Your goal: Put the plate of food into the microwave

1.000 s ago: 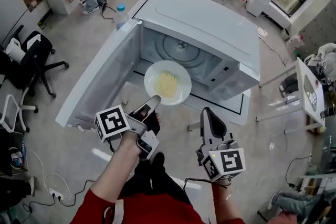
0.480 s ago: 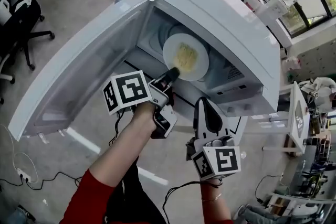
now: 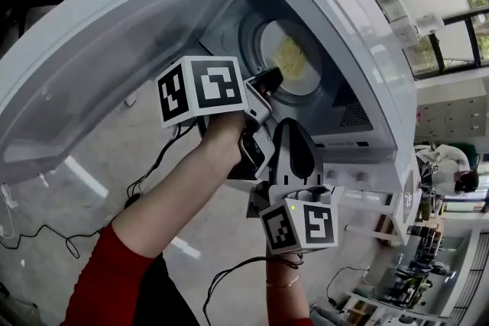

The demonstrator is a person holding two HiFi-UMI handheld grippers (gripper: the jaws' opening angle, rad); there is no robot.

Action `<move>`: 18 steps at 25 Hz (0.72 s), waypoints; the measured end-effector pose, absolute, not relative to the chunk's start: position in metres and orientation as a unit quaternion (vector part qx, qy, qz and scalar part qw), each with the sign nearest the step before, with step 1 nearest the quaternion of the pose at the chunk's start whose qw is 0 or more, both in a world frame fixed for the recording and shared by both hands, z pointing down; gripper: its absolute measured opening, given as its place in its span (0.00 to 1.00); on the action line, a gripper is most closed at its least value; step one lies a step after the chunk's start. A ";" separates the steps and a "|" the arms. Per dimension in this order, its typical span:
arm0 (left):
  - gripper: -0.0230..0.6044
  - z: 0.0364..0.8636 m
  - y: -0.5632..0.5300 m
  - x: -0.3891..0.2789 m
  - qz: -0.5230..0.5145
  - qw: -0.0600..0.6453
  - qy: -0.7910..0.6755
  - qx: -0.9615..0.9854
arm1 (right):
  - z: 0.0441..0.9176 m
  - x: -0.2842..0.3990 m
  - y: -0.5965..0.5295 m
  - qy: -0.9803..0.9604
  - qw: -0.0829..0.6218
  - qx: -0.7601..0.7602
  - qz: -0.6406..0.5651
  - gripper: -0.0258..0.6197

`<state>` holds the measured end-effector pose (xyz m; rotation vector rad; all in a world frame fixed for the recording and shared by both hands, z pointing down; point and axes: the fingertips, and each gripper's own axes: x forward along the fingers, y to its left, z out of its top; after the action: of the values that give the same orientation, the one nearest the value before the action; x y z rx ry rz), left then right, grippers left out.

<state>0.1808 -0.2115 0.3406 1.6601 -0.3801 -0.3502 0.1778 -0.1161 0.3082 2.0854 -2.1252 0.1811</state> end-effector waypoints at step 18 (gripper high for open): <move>0.07 0.356 -0.231 0.194 -0.087 0.647 -0.196 0.732 | 0.316 0.191 -0.143 -0.699 0.107 0.704 0.064 0.06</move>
<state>0.1945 -0.2306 0.3562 1.6643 -0.4462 -0.1979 0.1910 -0.1431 0.3164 2.0743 -2.0576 0.1879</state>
